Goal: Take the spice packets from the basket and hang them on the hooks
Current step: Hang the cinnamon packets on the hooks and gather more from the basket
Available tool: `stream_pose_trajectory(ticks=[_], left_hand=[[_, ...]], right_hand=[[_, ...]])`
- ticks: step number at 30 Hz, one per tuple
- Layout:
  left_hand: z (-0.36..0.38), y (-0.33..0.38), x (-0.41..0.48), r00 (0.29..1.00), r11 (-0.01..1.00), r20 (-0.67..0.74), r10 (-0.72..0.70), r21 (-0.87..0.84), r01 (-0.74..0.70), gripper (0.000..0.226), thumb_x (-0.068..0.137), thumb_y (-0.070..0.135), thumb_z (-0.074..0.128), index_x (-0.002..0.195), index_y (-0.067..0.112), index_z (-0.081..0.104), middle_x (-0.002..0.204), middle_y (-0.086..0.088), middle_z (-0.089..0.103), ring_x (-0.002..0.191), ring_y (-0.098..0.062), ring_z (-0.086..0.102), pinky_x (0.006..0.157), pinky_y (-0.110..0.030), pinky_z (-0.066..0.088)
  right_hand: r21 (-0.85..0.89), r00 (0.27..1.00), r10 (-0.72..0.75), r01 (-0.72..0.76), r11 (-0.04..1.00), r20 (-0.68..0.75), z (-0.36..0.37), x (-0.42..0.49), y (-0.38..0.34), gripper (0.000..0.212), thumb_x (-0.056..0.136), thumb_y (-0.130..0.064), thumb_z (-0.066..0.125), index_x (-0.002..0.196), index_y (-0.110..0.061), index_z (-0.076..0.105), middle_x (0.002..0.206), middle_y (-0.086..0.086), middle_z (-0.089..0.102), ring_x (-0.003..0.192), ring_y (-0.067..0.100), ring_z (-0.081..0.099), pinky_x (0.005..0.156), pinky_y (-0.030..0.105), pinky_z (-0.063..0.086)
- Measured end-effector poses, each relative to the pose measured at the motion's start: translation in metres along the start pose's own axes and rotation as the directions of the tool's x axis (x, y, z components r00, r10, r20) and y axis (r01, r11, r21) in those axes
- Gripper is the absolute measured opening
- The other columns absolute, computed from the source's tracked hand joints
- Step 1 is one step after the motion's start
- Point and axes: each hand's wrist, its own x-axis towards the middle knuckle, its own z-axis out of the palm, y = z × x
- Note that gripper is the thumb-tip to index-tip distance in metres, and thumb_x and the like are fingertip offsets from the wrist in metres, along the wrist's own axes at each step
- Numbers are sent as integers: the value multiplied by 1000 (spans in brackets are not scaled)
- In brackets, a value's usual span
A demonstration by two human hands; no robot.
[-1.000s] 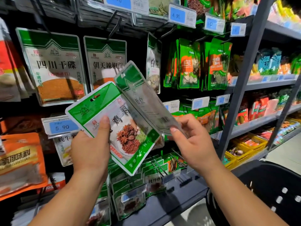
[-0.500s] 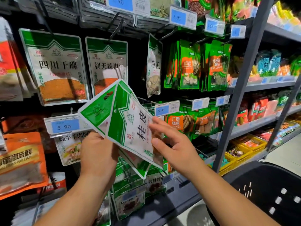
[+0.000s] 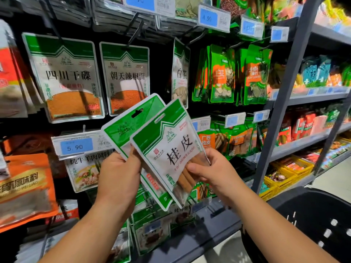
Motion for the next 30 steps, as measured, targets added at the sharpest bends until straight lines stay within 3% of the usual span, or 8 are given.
stream_pose_trajectory(ticks=[3, 7, 11, 14, 19, 23, 27, 30], left_hand=[[1, 7, -3, 1000, 997, -18, -9, 77, 10, 98, 72, 83, 69, 88, -13, 53, 72, -17, 55, 65, -29, 47, 60, -41, 39], [2, 17, -8, 992, 984, -124, 29, 177, -7, 67, 78, 72, 57, 61, 15, 26, 45, 4, 19, 41, -14, 16, 50, -26, 15], [-6, 15, -2, 989, 977, -131, 70, 208, -42, 61, 86, 65, 54, 61, 12, 35, 43, 11, 32, 39, -7, 27, 47, -23, 23], [-13, 10, 5, 987, 988, -139, 81, 144, -61, 59, 83, 72, 61, 74, 13, 61, 68, 1, 57, 64, -14, 49, 67, -31, 38], [-16, 8, 8, 984, 987, -167, 66, 155, -40, 54, 75, 73, 64, 66, 20, 62, 58, 6, 54, 60, -18, 45, 63, -37, 37], [-16, 8, 10, 985, 989, -153, 72, 137, -51, 43, 78, 69, 64, 65, 28, 63, 67, 4, 59, 65, -17, 51, 68, -39, 42], [-15, 9, 10, 987, 992, -142, 81, 103, -67, 77, 76, 77, 68, 92, 2, 64, 87, -8, 62, 81, -22, 55, 77, -46, 43], [-15, 9, 10, 989, 996, -135, 64, 73, -55, 67, 81, 71, 69, 94, 5, 66, 89, -9, 61, 83, -22, 54, 78, -46, 42]], right_hand=[[35, 999, 45, -46, 998, 14, -13, 0, 5, 65, 51, -35, 97, 104, -14, 66, 96, 8, 77, 85, 26, 74, 73, 41, 57], [79, 991, 134, -132, 988, -19, -40, 0, 13, 82, 46, -40, 100, 115, -12, 65, 99, 9, 77, 81, 24, 74, 60, 35, 57], [57, 969, 245, -242, 968, -44, -68, -3, 33, 63, 62, -30, 96, 114, -11, 65, 94, 10, 76, 75, 23, 71, 53, 30, 54], [48, 943, 331, -328, 943, -46, -79, -4, 45, 44, 77, -19, 83, 117, -11, 67, 93, 8, 75, 80, 23, 70, 53, 28, 54], [5, 908, 416, -416, 909, -43, -86, -2, 54, 52, 68, -29, 84, 117, -14, 71, 102, 6, 77, 95, 22, 73, 68, 32, 57], [49, 895, 443, -441, 896, -49, -91, -2, 58, 40, 81, -21, 80, 119, -15, 69, 104, 4, 78, 94, 19, 73, 75, 36, 57], [55, 890, 451, -448, 892, -65, -89, -1, 59, 32, 89, -19, 76, 120, -18, 69, 114, 7, 77, 101, 22, 73, 76, 36, 57], [85, 896, 435, -428, 900, -90, -79, 4, 58, 32, 86, -20, 79, 117, -18, 70, 111, 4, 78, 102, 22, 73, 70, 33, 58]])
